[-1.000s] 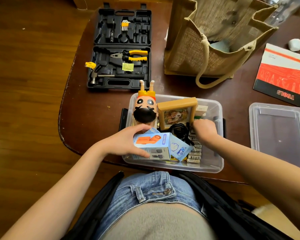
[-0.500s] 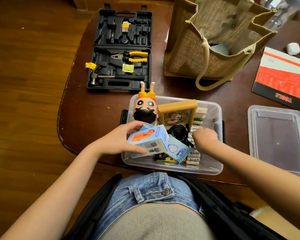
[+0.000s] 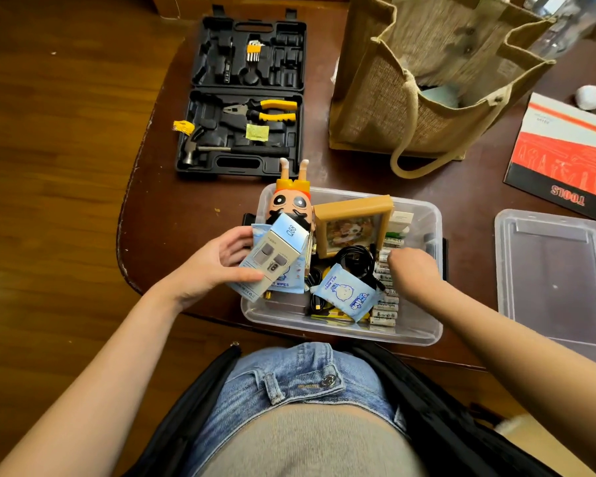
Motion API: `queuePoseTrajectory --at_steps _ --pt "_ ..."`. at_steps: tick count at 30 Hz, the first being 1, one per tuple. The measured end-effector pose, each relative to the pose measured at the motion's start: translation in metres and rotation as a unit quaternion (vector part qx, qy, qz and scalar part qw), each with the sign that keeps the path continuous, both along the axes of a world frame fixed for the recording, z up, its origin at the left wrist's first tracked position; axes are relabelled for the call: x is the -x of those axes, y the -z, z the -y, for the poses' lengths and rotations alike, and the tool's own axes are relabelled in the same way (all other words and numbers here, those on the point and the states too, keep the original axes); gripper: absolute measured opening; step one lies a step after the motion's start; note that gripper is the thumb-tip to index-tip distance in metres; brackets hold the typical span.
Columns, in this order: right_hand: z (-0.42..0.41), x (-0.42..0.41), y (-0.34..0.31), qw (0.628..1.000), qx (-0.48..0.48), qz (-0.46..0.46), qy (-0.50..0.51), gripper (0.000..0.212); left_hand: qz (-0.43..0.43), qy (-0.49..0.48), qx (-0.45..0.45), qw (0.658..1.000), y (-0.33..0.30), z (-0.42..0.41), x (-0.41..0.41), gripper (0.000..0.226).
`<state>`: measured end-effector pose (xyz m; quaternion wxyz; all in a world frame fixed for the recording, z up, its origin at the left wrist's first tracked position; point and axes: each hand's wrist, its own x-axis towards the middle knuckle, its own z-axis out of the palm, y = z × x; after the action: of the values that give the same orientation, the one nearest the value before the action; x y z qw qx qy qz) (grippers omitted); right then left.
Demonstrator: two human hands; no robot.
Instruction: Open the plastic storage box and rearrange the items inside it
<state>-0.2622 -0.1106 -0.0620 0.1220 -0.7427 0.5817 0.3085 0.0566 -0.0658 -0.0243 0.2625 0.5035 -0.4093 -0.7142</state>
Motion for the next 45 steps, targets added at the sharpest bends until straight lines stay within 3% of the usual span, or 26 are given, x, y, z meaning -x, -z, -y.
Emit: queuePoseTrajectory --at_steps 6,19,25,30,33,41,43,45 --pt "0.005 -0.001 0.024 0.999 -0.036 -0.004 -0.021 0.024 0.006 -0.001 0.001 1.000 0.004 -0.003 0.000 0.087" --pt "0.002 -0.007 0.021 1.000 -0.008 0.006 0.002 0.024 0.013 -0.005 -0.008 1.000 0.002 -0.001 0.000 0.091" --pt "0.002 -0.012 -0.013 0.994 -0.091 -0.028 -0.047 0.015 -0.001 -0.014 -0.011 1.000 -0.002 -0.001 0.001 0.091" --pt "-0.010 -0.038 -0.043 0.949 -0.232 0.180 -0.115 0.023 -0.024 -0.030 -0.015 0.999 -0.002 0.000 -0.001 0.085" --pt "-0.014 -0.066 -0.031 0.934 -0.228 0.245 -0.120 0.027 -0.027 -0.029 -0.016 0.999 -0.004 0.001 0.000 0.081" --pt "-0.011 -0.108 0.016 0.952 -0.251 0.154 -0.083 0.015 -0.025 -0.042 0.003 0.999 -0.011 -0.003 0.000 0.079" --pt "-0.017 -0.113 0.018 0.962 -0.221 0.120 -0.103 0.009 -0.023 -0.050 0.012 0.998 -0.011 -0.006 0.000 0.070" --pt "-0.025 -0.114 0.023 0.971 -0.187 0.090 -0.117 0.016 -0.022 -0.053 0.019 0.998 -0.010 -0.008 -0.001 0.065"
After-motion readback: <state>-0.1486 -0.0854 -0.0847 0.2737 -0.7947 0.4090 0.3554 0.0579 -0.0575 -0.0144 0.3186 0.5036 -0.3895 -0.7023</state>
